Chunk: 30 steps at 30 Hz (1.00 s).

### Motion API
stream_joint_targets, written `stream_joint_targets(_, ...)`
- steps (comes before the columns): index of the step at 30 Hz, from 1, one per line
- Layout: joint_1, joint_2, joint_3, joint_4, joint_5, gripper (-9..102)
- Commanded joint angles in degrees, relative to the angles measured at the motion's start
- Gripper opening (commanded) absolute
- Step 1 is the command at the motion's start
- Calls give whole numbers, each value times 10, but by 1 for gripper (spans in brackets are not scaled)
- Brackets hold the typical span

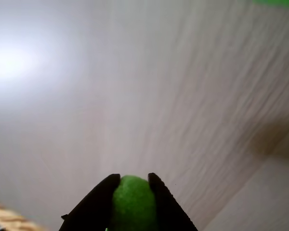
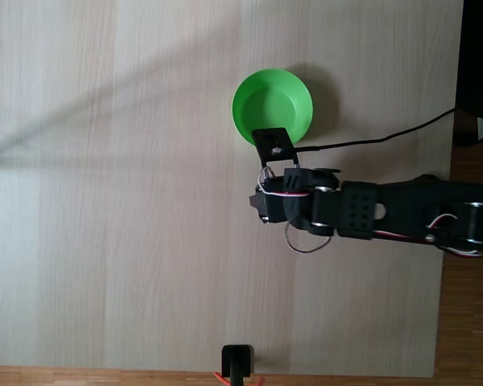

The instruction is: Grasp a green pompom and put it in the green bowl.

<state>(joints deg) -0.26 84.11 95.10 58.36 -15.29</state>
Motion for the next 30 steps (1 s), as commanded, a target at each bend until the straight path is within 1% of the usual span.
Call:
stream_joint_targets(1, 17, 69, -15, 11, -2, 5)
stream_joint_targets(5, 57, 109, -22, 45, -2, 5)
stream_joint_targets(8, 112, 116, -41, 62, -2, 5)
stream_joint_targets(12, 188, 114, -66, 60, -10, 5)
stream_joint_targets(15, 228, 114, -72, 59, -40, 5)
stream_joint_targets(21, 264, 83, -71, 60, -83, 5)
stream_joint_targets(23, 270, 75, -70, 62, -83, 8)
stream_joint_targets(27, 268, 74, -70, 65, -84, 17)
stream_joint_targets(30, 263, 75, -70, 66, -84, 23)
